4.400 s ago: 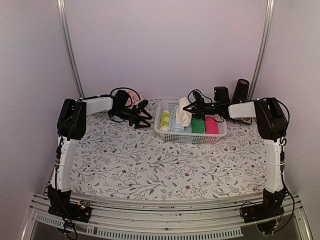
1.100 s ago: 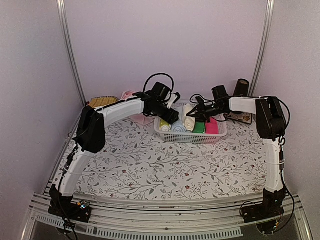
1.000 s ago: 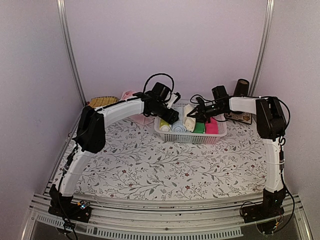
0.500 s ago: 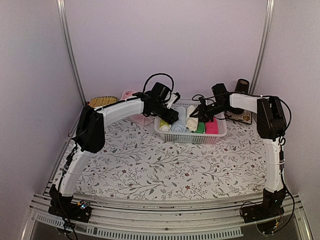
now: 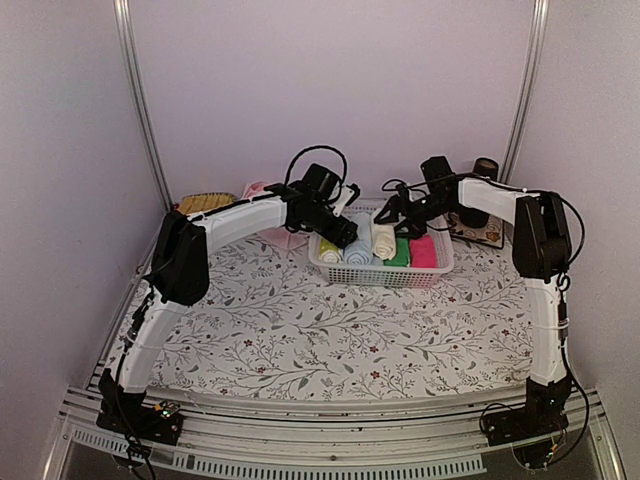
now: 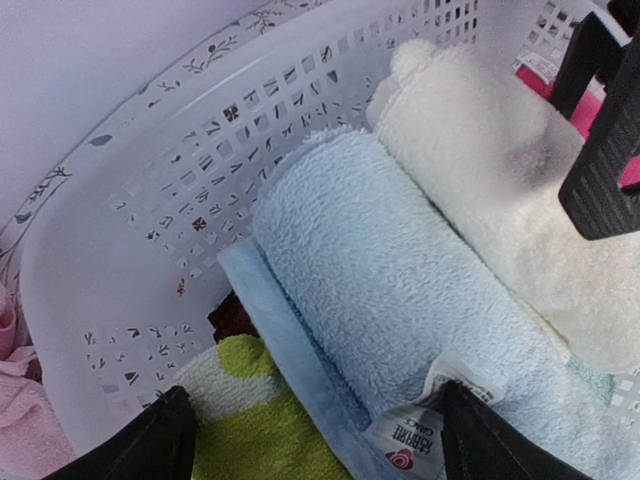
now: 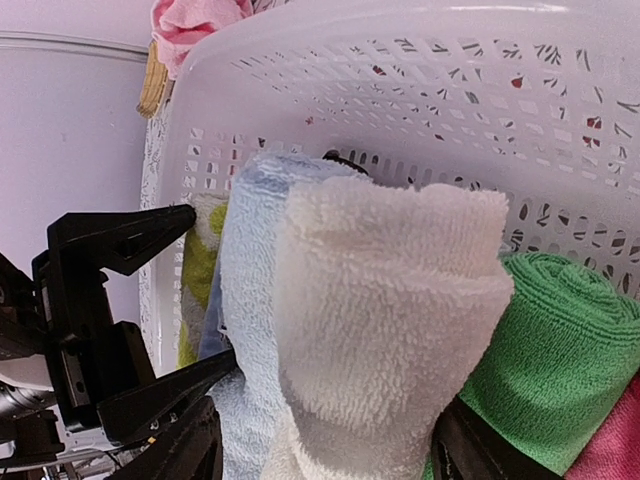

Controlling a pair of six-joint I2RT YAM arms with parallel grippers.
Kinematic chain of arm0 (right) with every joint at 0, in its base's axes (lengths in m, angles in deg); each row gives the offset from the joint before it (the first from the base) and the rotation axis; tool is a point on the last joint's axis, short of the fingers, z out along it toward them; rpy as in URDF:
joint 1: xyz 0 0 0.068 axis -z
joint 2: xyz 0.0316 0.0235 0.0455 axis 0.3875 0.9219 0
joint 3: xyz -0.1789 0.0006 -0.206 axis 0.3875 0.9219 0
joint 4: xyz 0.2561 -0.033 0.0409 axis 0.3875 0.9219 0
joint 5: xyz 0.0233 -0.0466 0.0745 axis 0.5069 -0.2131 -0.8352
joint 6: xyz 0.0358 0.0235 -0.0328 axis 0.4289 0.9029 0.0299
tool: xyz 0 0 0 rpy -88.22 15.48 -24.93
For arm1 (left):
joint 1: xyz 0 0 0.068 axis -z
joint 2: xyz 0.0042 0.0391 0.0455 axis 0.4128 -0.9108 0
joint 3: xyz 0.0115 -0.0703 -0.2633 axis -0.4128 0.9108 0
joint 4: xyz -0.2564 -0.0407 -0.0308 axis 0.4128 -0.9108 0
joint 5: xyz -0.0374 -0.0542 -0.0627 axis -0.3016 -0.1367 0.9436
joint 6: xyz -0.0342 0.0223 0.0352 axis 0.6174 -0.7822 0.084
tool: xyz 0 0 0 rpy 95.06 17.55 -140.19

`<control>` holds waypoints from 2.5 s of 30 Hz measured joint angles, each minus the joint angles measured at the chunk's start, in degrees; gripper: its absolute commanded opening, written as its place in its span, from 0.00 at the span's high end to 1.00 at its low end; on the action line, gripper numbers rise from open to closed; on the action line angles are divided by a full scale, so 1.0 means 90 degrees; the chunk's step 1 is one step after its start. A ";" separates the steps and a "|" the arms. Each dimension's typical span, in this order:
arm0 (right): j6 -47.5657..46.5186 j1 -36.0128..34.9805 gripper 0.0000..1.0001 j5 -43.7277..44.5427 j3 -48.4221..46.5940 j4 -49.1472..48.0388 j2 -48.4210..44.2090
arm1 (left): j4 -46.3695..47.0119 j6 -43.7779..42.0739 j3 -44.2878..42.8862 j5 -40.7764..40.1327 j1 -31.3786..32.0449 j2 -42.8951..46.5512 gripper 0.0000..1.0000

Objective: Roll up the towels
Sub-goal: Place the towel in the storage box, then move the storage box to the corner of the board.

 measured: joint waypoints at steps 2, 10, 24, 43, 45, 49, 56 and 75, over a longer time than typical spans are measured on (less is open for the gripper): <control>-0.0019 -0.0024 0.29 0.0039 0.0000 0.0075 0.0000 | 0.0000 0.0000 0.0002 0.0002 -0.0002 0.0002 0.12; -0.0221 -0.0085 0.21 0.0420 -0.0017 0.0316 -0.0075 | -0.0177 0.0002 0.0000 0.0049 -0.0056 0.0270 0.03; -0.1467 -0.0600 0.01 0.1008 0.0906 0.0051 -0.2295 | -0.0177 -0.0170 0.0947 0.0321 -0.0342 0.2555 0.03; -0.2261 -0.2790 0.01 0.2266 0.4248 -0.1251 -0.3099 | -0.0240 0.0270 0.0670 0.1875 -0.3206 0.0420 0.03; -0.2246 -0.2790 0.01 0.2603 0.4245 -0.1404 -0.2880 | -0.0272 0.0323 0.0420 0.1931 -0.3157 0.0126 0.03; -0.2205 -0.2834 0.01 0.3213 0.4177 -0.1457 -0.2472 | -0.0262 0.0505 0.0019 0.1948 -0.3113 -0.0238 0.03; -0.2132 -0.2832 0.01 0.4272 0.3769 -0.1484 -0.2038 | 0.0010 0.0794 -0.0061 0.1804 -0.3109 -0.0393 0.03; -0.2713 -0.2193 0.01 0.4651 0.1965 -0.1797 -0.0736 | 0.0194 0.1112 -0.0136 0.1882 -0.3104 -0.0991 0.85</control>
